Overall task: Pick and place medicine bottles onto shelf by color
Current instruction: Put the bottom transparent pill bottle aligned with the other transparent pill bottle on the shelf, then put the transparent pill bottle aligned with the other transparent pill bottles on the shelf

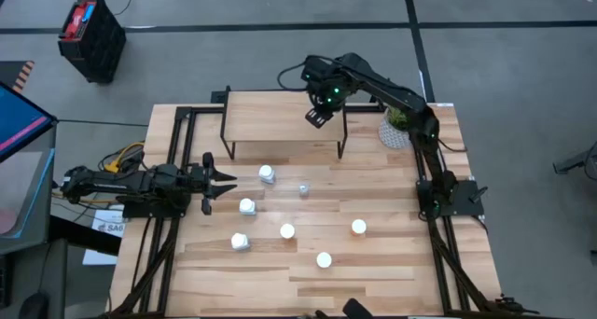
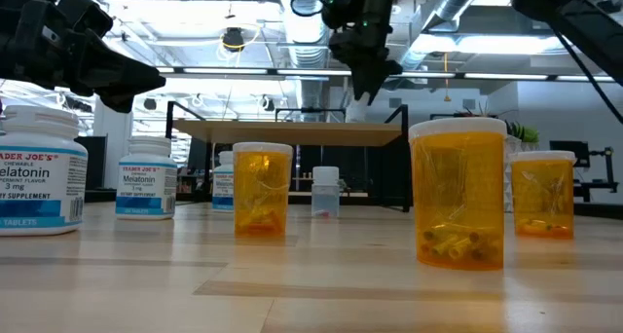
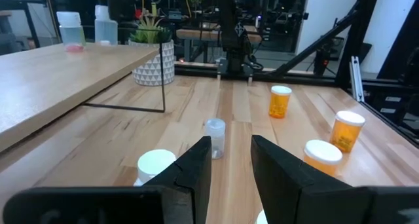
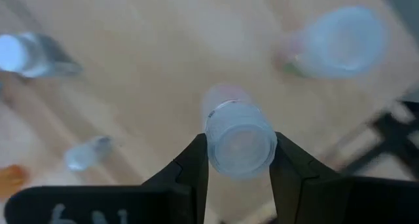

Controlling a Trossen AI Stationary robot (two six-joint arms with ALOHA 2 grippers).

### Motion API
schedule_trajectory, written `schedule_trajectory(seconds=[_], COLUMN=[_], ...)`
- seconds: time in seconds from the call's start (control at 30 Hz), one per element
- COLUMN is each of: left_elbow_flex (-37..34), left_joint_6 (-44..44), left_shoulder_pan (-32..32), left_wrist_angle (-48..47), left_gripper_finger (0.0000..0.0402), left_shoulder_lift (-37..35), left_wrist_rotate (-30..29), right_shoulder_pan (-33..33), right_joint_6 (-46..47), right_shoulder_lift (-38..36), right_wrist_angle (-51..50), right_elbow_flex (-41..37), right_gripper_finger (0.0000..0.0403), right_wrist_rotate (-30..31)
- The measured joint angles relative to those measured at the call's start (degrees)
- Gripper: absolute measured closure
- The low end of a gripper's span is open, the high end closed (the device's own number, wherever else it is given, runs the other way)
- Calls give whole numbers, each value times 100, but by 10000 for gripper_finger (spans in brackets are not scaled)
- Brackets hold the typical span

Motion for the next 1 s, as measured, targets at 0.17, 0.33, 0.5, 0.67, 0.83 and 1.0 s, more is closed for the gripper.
schedule_trajectory(seconds=[0.17,0.33,0.5,0.67,0.83,1.0], left_elbow_flex=[0,0,0,0,0,1], left_joint_6=[-134,-132,-233,-232,-233,-235], left_shoulder_pan=[0,0,0,0,0,0], left_wrist_angle=[0,0,0,0,0,0], left_gripper_finger=[305,305,305,305,305,305], left_shoulder_lift=[0,0,0,0,0,0], left_wrist_rotate=[3,0,-1,-1,-1,-1], right_shoulder_pan=[44,46,72,81,79,83], right_joint_6=[4,4,-38,-35,4,126], right_shoulder_lift=[-18,-9,37,28,19,19], right_wrist_angle=[-84,-79,-42,-32,-43,-29], right_elbow_flex=[-11,-9,-14,-11,-11,-11], right_gripper_finger=[279,279,253,197,163,160], right_wrist_rotate=[344,337,327,322,322,317])
